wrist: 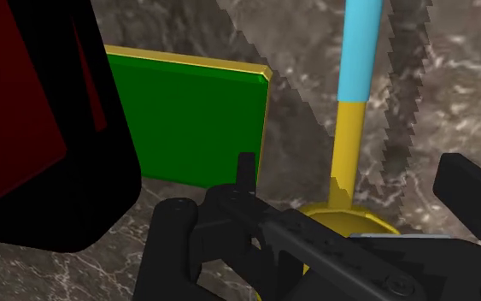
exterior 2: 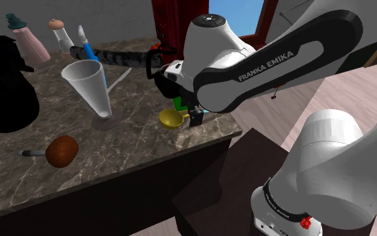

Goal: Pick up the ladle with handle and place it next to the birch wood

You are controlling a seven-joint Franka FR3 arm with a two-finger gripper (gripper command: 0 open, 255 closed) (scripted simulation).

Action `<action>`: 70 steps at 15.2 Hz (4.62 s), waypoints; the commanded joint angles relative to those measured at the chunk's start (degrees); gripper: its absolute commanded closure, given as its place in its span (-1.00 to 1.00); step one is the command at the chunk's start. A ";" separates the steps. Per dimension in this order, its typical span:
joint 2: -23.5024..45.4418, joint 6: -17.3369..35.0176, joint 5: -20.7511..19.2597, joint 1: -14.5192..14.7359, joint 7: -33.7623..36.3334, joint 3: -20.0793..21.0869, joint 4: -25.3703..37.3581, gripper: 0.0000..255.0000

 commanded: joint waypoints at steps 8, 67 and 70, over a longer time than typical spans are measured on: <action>0.46 0.56 -0.03 0.01 -0.04 -0.10 -0.07 1.00; 32.24 -25.44 11.73 7.15 1.16 4.75 57.14 1.00; 39.32 -27.66 13.08 7.16 1.16 5.05 66.31 1.00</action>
